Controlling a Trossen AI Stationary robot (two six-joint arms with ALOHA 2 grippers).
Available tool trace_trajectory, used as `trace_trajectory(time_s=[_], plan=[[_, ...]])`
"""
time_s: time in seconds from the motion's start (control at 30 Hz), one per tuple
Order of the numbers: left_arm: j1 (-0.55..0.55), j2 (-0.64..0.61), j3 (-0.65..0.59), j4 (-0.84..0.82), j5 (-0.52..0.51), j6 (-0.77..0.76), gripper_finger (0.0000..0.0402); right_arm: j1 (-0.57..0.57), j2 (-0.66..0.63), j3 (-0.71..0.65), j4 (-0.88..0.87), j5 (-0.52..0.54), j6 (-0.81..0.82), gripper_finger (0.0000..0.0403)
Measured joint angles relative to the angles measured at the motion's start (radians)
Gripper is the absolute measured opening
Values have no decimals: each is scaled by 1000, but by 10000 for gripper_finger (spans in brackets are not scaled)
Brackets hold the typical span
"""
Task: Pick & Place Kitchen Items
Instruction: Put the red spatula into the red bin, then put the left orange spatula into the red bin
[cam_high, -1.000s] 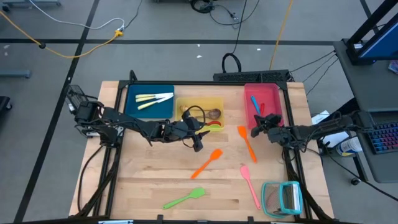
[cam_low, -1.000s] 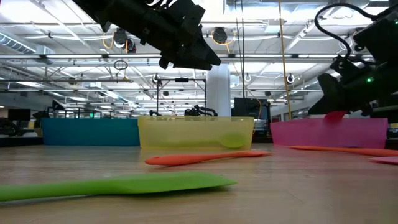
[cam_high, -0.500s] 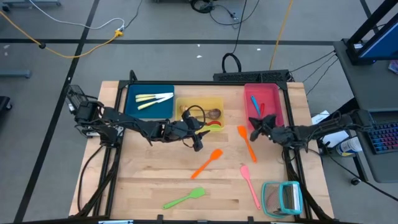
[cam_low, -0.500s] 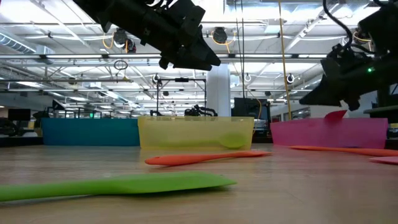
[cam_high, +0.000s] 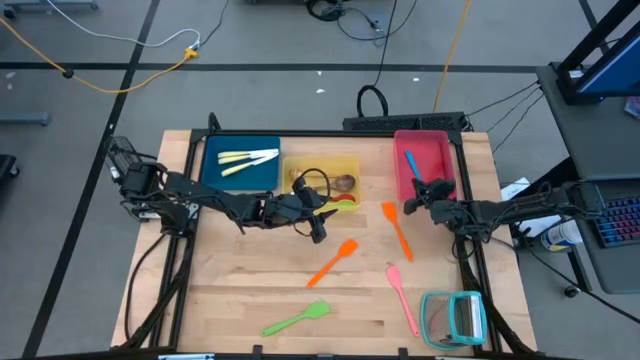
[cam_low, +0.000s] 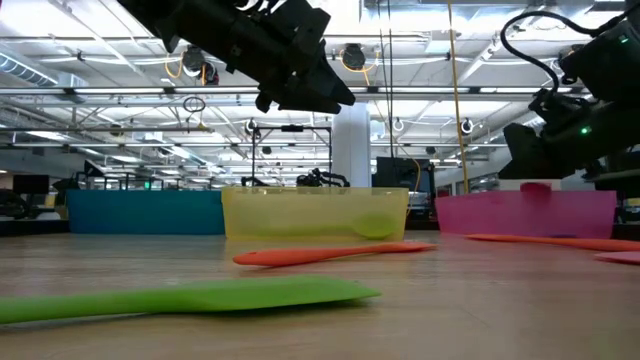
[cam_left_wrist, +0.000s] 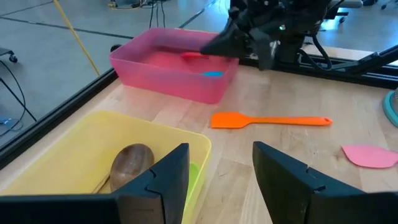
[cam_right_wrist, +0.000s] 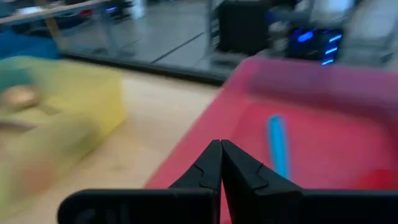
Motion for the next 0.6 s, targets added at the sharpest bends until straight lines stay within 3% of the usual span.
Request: trace_trajectory(time_s=[0.1,0.23,0.43,0.6], plan=[[2,0,0,-1,0,5,182,-28,0,0,-5,61,-31,0],[3,0,0,0,0,7,182,-42,6,0,-10,51,-42,0],[3,0,0,3,0,18,182,-40,8,0,42,-140,-54,0],[3,0,0,5,-1,18,182,-40,8,0,207,-254,-154,0]])
